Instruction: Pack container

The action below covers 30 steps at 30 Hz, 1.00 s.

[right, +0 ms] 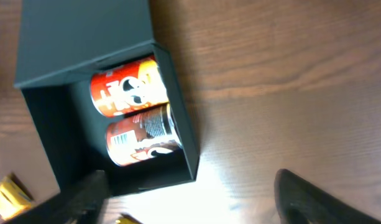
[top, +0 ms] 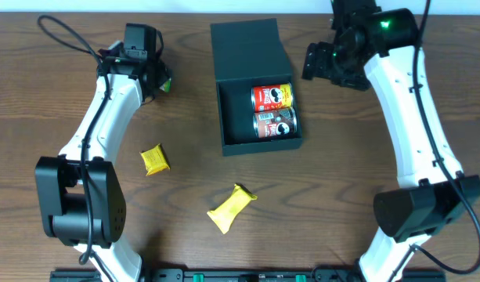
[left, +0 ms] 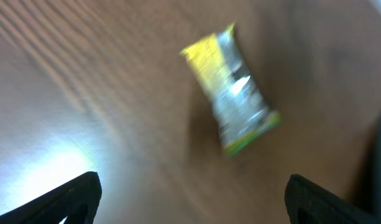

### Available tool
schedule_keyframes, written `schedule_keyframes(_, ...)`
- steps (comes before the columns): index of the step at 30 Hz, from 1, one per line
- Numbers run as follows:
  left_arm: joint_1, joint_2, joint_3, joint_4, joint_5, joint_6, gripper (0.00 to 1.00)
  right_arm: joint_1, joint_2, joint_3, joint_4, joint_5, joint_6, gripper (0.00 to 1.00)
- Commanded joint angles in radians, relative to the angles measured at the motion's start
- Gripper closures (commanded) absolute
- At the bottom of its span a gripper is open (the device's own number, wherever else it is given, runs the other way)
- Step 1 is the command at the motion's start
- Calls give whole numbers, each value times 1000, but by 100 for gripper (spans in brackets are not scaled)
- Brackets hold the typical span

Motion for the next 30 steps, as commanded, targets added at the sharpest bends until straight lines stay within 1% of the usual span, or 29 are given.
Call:
schedule_keyframes(1, -3, 35, 14, 54, 8, -214, 4, 0, -12, 7, -8, -8, 1, 1)
schedule_keyframes(2, -3, 60, 14, 97, 31, -222, 4, 0, -12, 7, -9, -8, 1, 1)
schedule_keyframes(5, -3, 111, 16, 151, 29, -257, 4, -1, -12, 7, -22, -2, 0, 1)
schedule_keyframes(9, 6, 159, 59, 131, 18, -267, 4, -20, -12, 7, -84, 68, 1, 1)
schedule_keyframes(11, 5, 182, 84, 131, -6, -294, 4, -28, -12, 7, -84, 68, 1, 1)
schedule_keyframes(13, 7, 211, 123, 124, 3, -313, 4, -33, -12, 7, -83, 67, 8, 1)
schedule_keyframes(21, 7, 365, 378, -25, 4, -319, 4, -33, -12, 7, -85, 67, 8, 1)
schedule_keyframes(24, 7, 370, 386, -95, -2, -362, 4, -33, -12, 7, -85, 68, 8, 1)
schedule_keyframes(26, 13, 370, 386, -156, 2, -414, 4, -33, -12, 7, -85, 68, 8, 1)
schedule_keyframes(27, 17, 370, 386, -192, 13, -458, 4, -33, -12, 7, -84, 68, 8, 1)
schedule_keyframes(28, 19, 371, 386, -209, 19, -491, 4, -33, -12, 7, -83, 68, 8, 1)
schedule_keyframes(30, 21, 377, 386, -187, 19, -497, 4, -32, -12, 7, -82, 68, 8, 1)
